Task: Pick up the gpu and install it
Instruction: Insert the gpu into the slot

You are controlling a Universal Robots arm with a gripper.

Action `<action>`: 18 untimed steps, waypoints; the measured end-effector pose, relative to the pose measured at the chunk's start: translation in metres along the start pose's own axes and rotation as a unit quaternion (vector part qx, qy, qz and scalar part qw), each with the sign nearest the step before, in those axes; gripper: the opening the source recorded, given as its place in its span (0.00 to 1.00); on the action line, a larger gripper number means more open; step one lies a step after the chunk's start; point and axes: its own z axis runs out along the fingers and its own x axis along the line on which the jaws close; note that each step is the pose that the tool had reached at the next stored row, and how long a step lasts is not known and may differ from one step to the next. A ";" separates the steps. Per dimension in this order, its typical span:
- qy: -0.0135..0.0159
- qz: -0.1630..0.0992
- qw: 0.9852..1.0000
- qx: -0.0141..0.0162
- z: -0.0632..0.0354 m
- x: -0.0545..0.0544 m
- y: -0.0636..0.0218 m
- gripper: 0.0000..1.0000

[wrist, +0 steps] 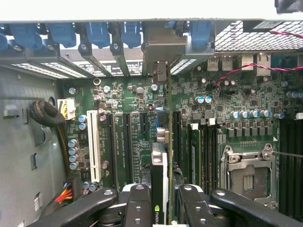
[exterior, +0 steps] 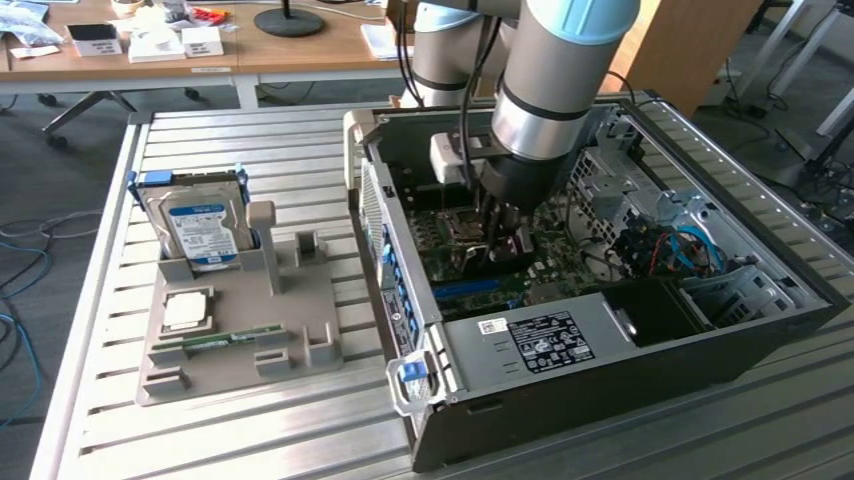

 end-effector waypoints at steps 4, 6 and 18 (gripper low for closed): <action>0.002 0.000 1.000 -0.001 0.0000 0.000 -0.0002 0.27; 0.002 0.000 1.000 -0.001 0.0000 0.000 -0.0003 0.27; 0.002 0.000 1.000 -0.003 0.0001 -0.001 -0.0005 0.27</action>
